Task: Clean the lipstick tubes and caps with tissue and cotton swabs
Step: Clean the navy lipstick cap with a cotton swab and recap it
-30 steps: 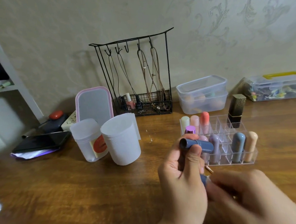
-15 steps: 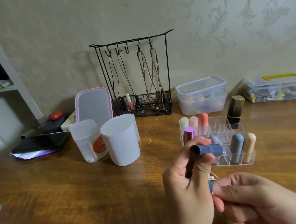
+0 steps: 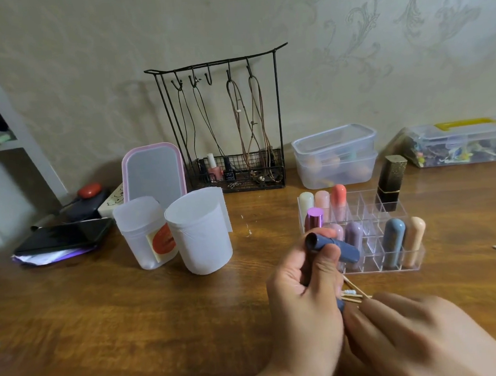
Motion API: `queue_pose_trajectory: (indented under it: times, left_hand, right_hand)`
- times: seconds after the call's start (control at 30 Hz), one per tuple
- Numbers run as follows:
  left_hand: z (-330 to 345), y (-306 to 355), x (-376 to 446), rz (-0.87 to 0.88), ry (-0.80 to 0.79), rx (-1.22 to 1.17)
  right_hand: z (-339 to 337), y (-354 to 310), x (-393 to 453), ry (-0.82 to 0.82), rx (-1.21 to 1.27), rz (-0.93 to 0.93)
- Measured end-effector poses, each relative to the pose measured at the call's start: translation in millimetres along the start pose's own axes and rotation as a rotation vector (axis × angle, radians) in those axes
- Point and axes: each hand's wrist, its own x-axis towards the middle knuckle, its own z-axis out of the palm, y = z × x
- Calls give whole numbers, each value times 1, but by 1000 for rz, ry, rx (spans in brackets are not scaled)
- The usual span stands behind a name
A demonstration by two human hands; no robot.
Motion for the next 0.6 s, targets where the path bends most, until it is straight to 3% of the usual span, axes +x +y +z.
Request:
queue_pose_trajectory:
  times: [0.17, 0.3, 0.43, 0.6]
  left_hand:
    - [-5, 8, 15, -55, 136, 6]
    - [-14, 19, 30, -215, 260, -302]
    - [-22, 24, 36, -393, 208, -660]
    - [-22, 20, 32, -451, 187, -708]
  right_hand:
    - [2, -2, 1, 93, 51, 27]
    - [-5, -3, 0, 137, 309, 217]
    - [-7, 4, 3, 214, 648, 565]
    - [-4, 12, 5, 144, 747, 659]
